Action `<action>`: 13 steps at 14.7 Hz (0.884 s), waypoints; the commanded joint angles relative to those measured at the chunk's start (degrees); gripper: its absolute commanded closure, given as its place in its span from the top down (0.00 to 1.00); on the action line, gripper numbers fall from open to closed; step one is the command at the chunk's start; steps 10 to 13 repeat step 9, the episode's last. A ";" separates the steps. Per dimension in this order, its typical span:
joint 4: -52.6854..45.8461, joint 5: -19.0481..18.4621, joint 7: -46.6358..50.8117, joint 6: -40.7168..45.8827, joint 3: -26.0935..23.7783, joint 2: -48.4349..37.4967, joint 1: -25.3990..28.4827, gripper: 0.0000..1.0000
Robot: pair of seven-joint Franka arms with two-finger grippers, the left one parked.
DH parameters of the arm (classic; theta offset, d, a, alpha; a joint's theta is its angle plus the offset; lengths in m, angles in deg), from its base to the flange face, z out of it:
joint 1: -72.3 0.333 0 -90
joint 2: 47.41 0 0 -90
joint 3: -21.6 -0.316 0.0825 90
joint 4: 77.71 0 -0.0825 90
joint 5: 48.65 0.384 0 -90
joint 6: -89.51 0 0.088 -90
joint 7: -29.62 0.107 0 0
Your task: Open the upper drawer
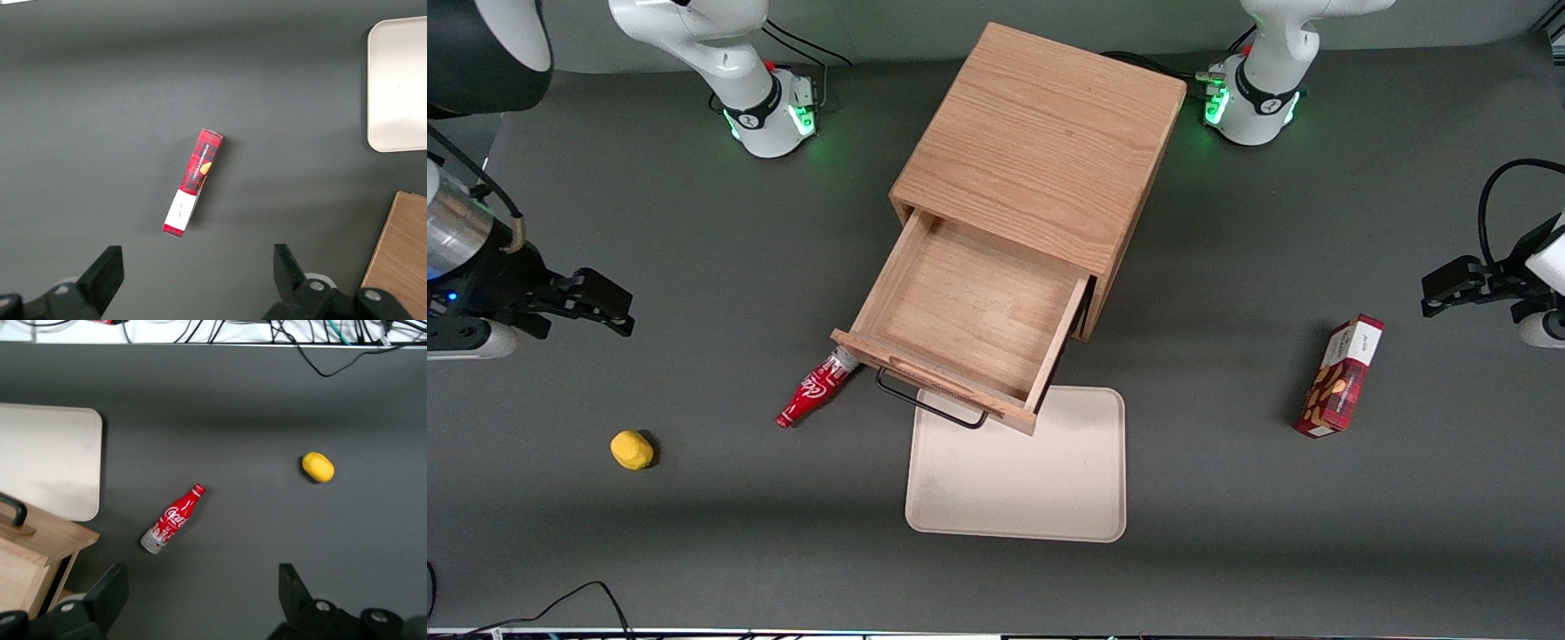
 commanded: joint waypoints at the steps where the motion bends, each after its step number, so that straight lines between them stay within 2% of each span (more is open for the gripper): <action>1: 16.55 -1.18 1.97 -8.53 0.73 -11.03 -0.72 1.00; 3: 18.95 -1.10 1.53 -9.08 2.57 -13.77 -0.63 1.00; 6: 17.12 -0.13 -0.75 -7.68 6.08 -13.69 -0.37 1.00; 9: 14.92 3.81 -1.28 -7.41 6.80 -11.76 -0.63 1.00; 13: 14.92 3.81 -1.28 -7.41 6.80 -11.76 -0.63 1.00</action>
